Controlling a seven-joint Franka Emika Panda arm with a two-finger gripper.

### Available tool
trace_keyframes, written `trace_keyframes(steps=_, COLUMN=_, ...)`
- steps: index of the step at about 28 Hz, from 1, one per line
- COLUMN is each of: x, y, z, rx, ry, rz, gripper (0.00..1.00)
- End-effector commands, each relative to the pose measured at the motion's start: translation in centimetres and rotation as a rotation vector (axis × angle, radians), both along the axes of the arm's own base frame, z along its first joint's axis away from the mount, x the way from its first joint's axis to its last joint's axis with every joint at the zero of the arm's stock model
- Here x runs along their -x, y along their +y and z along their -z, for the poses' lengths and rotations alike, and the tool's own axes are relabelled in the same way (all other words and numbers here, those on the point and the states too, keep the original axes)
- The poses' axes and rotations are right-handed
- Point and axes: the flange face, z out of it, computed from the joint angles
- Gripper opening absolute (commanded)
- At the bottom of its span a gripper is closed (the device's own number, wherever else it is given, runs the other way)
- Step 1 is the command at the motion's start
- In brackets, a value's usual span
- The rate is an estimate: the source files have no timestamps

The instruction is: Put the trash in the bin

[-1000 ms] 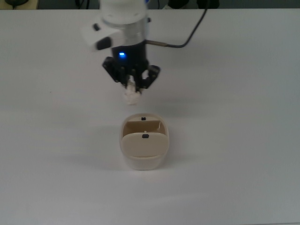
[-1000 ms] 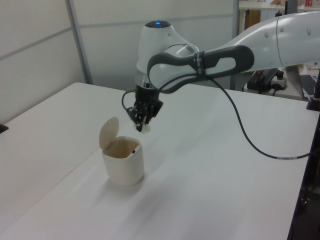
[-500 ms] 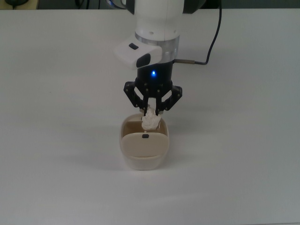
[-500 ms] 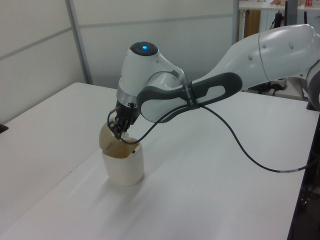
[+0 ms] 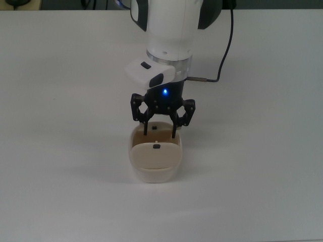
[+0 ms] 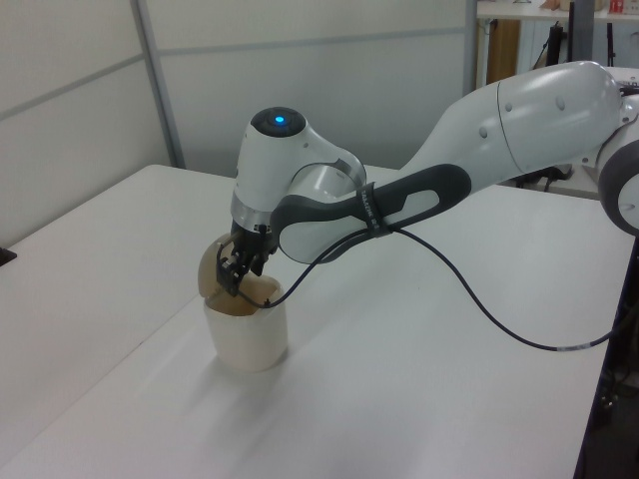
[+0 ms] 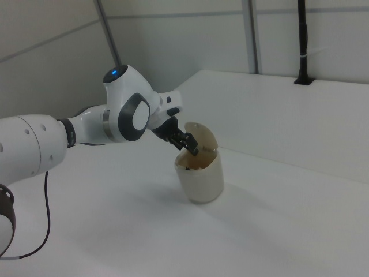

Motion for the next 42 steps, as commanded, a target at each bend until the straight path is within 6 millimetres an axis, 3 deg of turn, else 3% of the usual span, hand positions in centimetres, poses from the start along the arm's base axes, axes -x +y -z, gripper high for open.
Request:
trace_keyframes(steps=1, x=-0.3, y=-0.7, z=-0.3, rx=0.025, ry=-0.001, rz=-0.007, gripper=1.0)
trace_keyframes(steps=6, x=0.8, y=-2.0, z=0.0, rx=0.058, ry=0.123, rz=0.033, gripper=1.0)
trace_keyframes(steps=14, x=4.6, y=-4.9, z=-1.7, rx=0.084, ry=0.371, rz=0.125, gripper=1.0)
trace_keyframes(steps=20, x=6.1, y=-5.4, z=-4.1, rx=-0.01, ry=0.415, rz=0.084, gripper=1.0)
trace_keyframes(steps=23, x=8.0, y=-5.8, z=-6.4, rx=-0.006, ry=0.467, rz=0.004, gripper=1.0)
trace_keyframes(steps=28, x=10.1, y=-6.9, z=-9.7, rx=-0.016, ry=0.466, rz=0.028, gripper=1.0)
trace_keyframes(steps=32, x=10.8, y=-9.0, z=-10.6, rx=-0.036, ry=0.472, rz=0.066, gripper=1.0)
trace_keyframes(steps=42, x=11.1, y=-10.1, z=-11.0, rx=-0.089, ry=0.484, rz=0.066, gripper=1.0)
